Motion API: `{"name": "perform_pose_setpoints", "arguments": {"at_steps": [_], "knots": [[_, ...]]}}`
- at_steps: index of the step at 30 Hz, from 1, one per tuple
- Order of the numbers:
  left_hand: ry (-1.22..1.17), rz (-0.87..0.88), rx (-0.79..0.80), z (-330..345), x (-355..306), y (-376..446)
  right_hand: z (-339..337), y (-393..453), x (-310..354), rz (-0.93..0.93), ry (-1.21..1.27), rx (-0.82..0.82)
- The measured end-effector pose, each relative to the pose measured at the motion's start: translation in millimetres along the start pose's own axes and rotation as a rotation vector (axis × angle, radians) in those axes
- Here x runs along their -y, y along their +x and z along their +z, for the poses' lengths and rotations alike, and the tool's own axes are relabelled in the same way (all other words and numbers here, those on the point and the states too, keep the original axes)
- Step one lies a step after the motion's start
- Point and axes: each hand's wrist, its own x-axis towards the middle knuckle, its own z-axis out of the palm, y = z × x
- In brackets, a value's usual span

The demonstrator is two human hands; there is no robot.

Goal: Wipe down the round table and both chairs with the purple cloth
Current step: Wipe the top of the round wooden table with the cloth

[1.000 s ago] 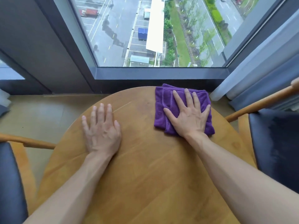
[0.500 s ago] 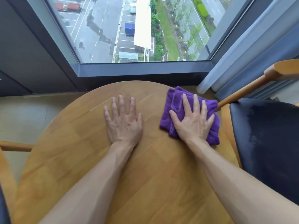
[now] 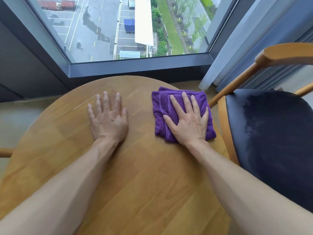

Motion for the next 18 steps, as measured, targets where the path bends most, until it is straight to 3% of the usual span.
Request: {"name": "perform_pose_setpoints", "arguments": {"at_steps": [9,14,18], "knots": [[0.009,-0.035,0.09,-9.5,-11.6,-2.3,-2.4,-110.4,-47.3,0.064,0.007,0.008],[-0.109,0.03,0.124,-21.5,-22.3,-11.9,5.8,-131.3,13.6,-0.021,0.072,0.023],[-0.257,0.104,0.06,-30.5,-21.1,-32.7,16.5,-133.1,87.3,-0.213,0.094,0.024]]}}
